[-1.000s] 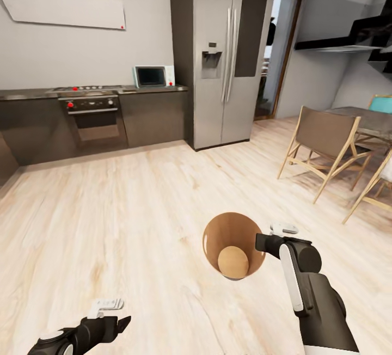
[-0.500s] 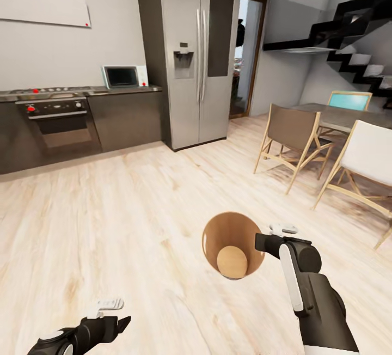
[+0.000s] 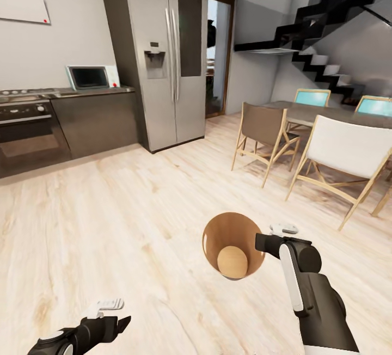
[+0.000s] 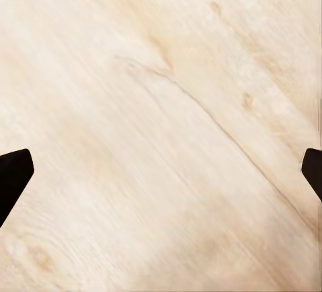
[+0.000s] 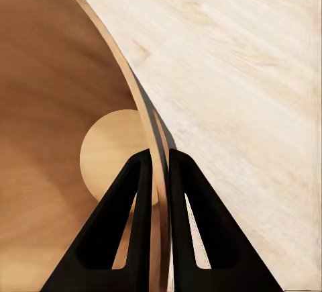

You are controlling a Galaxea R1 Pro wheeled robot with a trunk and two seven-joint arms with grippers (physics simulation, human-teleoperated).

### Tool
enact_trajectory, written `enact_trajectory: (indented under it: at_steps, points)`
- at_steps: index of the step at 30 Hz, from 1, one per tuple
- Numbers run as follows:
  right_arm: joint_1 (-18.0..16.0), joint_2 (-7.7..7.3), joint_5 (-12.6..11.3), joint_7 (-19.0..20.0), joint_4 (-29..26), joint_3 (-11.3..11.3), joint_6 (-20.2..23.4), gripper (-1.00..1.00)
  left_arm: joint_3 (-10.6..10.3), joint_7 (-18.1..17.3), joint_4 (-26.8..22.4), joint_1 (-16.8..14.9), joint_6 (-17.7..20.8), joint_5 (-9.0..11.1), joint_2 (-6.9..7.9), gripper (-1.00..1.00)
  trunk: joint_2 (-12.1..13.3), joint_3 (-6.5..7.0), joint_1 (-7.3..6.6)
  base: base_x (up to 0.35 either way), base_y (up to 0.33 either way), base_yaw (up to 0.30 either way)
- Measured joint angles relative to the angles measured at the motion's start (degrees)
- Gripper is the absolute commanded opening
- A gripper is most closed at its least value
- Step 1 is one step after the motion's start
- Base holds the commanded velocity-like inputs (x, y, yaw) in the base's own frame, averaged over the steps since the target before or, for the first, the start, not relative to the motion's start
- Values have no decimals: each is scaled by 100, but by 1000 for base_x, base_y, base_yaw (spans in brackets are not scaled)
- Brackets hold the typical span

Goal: Put the three can of soda from the living room inside the tash can in the kitchen.

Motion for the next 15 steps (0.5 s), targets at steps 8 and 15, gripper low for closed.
enact_trajectory:
  at_steps: [8, 15]
  points:
    - [-1, 0, 17, 0, 8, 0, 0, -100, -7, 0, 0, 0, 0, 0, 0, 100, 0, 0, 0, 0, 0, -284]
    - [0, 0, 22, 0, 9, 0, 0, -100, -8, 0, 0, 0, 0, 0, 0, 100, 0, 0, 0, 0, 0, -284]
